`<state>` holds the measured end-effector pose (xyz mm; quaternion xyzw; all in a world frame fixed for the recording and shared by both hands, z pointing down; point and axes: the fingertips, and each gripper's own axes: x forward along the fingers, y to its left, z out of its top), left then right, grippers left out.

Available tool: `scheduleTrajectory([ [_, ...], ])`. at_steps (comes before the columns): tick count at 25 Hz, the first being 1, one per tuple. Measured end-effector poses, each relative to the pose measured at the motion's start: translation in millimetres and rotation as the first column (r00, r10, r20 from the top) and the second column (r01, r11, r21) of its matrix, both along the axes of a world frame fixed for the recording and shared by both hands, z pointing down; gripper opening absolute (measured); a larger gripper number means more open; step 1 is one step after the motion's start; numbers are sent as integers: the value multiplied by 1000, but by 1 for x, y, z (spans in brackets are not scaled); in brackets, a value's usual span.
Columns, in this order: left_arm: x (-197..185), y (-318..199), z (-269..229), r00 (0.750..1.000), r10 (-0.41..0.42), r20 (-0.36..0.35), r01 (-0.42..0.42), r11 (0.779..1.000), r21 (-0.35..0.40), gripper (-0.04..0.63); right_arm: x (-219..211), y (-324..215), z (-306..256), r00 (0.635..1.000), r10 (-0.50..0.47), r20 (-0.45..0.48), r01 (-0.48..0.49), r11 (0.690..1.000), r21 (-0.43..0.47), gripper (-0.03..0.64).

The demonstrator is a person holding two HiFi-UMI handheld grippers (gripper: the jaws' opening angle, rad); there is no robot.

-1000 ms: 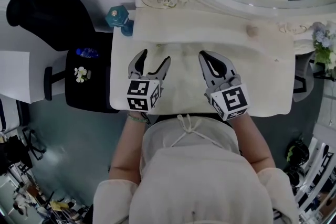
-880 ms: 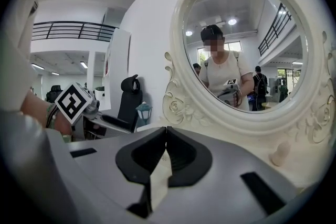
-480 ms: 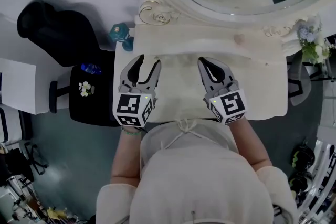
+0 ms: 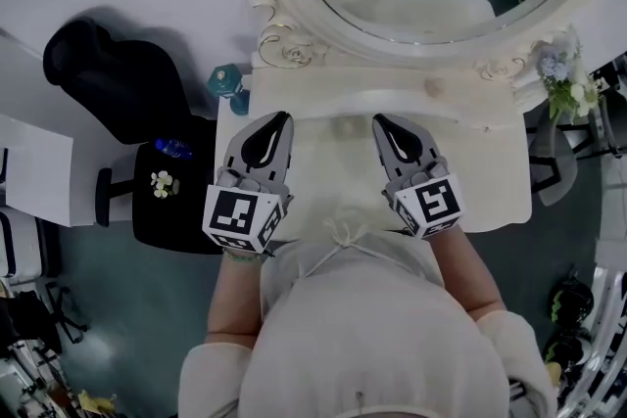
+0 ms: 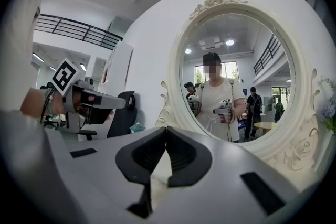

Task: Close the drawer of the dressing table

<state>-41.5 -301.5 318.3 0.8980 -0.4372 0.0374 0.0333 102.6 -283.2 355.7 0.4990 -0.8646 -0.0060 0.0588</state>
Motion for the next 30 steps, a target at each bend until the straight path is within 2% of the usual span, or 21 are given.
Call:
scheduleTrajectory([
  [7,15,9,-6,996,81,28,-82,996,21,20,9,3,-9,1000,-1,14,0,1000,25,0],
  [13,23,17,-6,993,118,-11,-118,993,13,20,9,6,-8,1000,-8,-16,9,999,37,0],
  [17,29,23,-5,990,142,-7,-142,990,20,20,9,7,-6,1000,-3,-19,4,1000,27,0],
  [30,22,16,-6,993,115,-20,-114,993,34,20,11,4,2,1000,16,-22,-16,1000,4,0],
])
